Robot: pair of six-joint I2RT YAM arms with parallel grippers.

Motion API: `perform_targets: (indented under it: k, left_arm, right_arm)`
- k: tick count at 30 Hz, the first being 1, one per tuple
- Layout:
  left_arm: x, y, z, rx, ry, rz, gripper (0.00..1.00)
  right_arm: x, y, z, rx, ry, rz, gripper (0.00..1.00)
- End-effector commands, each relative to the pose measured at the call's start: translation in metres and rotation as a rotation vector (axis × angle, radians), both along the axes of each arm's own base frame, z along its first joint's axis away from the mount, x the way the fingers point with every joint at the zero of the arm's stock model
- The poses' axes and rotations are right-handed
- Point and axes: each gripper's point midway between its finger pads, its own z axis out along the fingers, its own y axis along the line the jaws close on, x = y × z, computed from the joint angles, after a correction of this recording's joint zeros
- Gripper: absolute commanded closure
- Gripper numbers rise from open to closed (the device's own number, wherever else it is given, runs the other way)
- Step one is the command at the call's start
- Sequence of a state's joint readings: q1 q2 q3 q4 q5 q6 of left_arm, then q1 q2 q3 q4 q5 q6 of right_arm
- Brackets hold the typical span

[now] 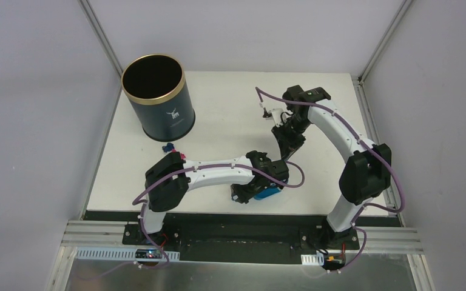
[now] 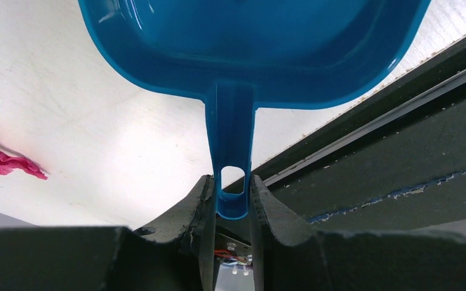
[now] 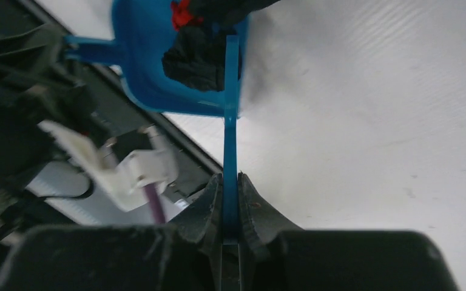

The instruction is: Sweep away the paper scraps from the table

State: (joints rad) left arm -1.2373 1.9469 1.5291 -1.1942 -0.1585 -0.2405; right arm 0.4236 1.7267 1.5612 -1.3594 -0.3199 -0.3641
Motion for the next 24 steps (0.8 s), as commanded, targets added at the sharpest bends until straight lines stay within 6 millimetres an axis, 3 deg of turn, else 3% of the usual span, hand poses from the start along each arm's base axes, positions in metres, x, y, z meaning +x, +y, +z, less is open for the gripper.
perform_targets:
  k: [1, 7, 11, 14, 18, 24]
  left_arm:
    - [0.01, -0.003, 0.006, -0.013, -0.055, -0.013, 1.0]
    - [0.001, 0.025, 0.02, -0.024, -0.081, 0.037, 1.0]
    - [-0.007, 0.043, 0.024, -0.04, -0.084, 0.074, 1.0]
    - [-0.018, 0.051, 0.025, -0.044, -0.047, 0.098, 1.0]
    - [-0.022, 0.062, 0.024, -0.001, -0.031, 0.106, 1.0]
    - [-0.018, 0.063, 0.017, 0.073, -0.004, 0.126, 1.0]
  right_arm:
    - [-0.038, 0.026, 0.056, 0.231, 0.106, -0.024, 1.0]
    - [-0.016, 0.011, 0.087, 0.233, 0.017, -0.082, 1.0]
    - [0.019, -0.01, 0.1, 0.168, -0.145, -0.11, 1.0]
    - [0.056, -0.026, 0.091, 0.062, -0.291, -0.114, 1.0]
    - [0.102, -0.028, 0.071, -0.033, -0.391, -0.112, 1.0]
    - [0.143, -0.024, 0.033, -0.145, -0.409, -0.135, 1.0]
